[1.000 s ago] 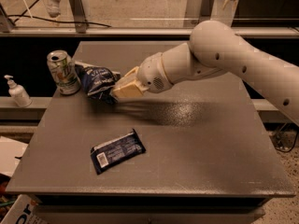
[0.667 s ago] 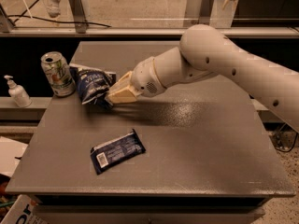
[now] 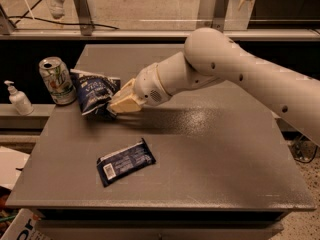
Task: Move blue chip bag near 7up can
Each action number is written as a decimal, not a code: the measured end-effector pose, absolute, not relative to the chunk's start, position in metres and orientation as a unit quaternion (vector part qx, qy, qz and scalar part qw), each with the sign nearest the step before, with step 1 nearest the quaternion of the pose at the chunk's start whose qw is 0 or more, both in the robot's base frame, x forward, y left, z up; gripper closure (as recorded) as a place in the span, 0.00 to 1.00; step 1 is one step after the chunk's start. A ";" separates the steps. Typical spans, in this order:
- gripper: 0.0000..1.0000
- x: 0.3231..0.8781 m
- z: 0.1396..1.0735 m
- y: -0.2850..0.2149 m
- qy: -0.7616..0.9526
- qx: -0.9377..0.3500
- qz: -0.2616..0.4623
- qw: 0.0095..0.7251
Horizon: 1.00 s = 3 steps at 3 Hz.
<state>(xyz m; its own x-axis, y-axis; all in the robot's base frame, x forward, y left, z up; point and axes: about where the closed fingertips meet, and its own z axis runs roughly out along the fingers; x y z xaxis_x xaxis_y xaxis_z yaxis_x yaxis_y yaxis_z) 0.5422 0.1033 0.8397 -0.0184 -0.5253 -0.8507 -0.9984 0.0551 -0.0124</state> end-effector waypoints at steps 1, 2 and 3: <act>0.36 0.542 0.839 0.106 0.631 -0.604 0.332 0.356; 0.12 0.542 0.838 0.107 0.631 -0.604 0.332 0.355; 0.00 0.543 0.838 0.106 0.632 -0.604 0.331 0.355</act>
Offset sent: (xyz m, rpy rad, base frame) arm 0.0028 -0.0002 -0.0017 -0.0034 0.0040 -0.0018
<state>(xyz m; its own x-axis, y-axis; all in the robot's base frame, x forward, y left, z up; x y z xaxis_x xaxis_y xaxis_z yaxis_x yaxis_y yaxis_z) 0.5429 0.1059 0.8381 -0.0181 -0.5284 -0.8488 -0.9987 0.0503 -0.0100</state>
